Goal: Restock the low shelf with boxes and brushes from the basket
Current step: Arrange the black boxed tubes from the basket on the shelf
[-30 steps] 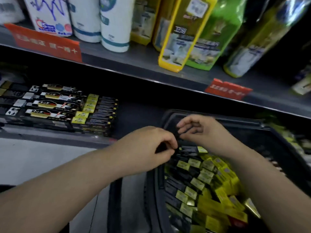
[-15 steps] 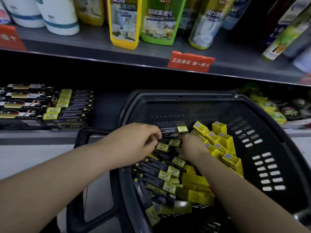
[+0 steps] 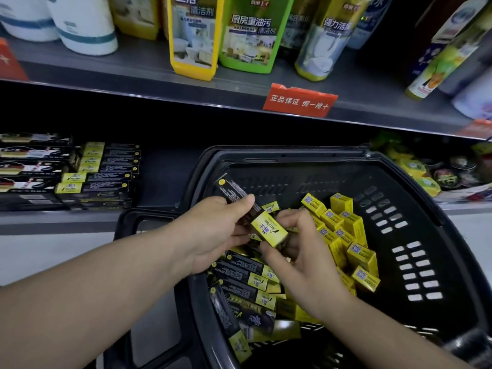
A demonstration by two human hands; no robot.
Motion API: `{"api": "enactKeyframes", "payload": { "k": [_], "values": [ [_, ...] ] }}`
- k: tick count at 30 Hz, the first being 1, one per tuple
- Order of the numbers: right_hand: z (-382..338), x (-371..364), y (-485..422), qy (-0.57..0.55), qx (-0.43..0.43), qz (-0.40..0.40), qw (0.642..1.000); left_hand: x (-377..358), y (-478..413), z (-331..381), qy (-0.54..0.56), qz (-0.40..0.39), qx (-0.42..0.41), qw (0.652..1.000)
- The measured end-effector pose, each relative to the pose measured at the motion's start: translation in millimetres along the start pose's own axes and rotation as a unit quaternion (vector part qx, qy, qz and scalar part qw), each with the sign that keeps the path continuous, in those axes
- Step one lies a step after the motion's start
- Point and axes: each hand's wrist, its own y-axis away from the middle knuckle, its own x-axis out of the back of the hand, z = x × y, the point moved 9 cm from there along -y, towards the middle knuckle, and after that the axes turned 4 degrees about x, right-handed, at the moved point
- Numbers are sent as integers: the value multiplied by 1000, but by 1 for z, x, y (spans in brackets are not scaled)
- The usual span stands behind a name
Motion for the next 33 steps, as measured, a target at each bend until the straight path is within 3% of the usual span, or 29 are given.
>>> {"api": "enactKeyframes", "payload": {
  "k": [2,4,8,11,14,18,20,22,24,27,33],
  "values": [
    [4,-2,-3,-4,26,-19,999,3,0,7,-28,4,-29,999],
    [25,-10,-11,80,10,-84,993,5,1,17,-97,8,-72,993],
    [108,-22,-33,298,-103,-152,937,11,5,28,-152,18,-112,982],
    [145,-37,-42,377,-171,-175,893,10,7,32,-176,12,-122,977],
    [150,-38,-46,426,-169,-176,871,18,8,35,-216,34,-127,968],
    [119,-3,-35,348,-168,-114,915,29,7,34,-214,48,-104,970],
    [96,17,-19,198,-181,-55,962,30,7,31,-206,46,-98,972],
    [65,27,-1,5,-183,12,983,30,5,29,-192,43,-96,976],
    [31,28,10,-41,-128,45,990,28,3,26,-164,32,-91,982],
    [-8,14,17,-23,-56,38,997,21,4,22,-116,11,-80,990],
    [-13,-18,17,-115,-33,-41,992,20,8,27,-92,8,-114,989]
  ]
}}
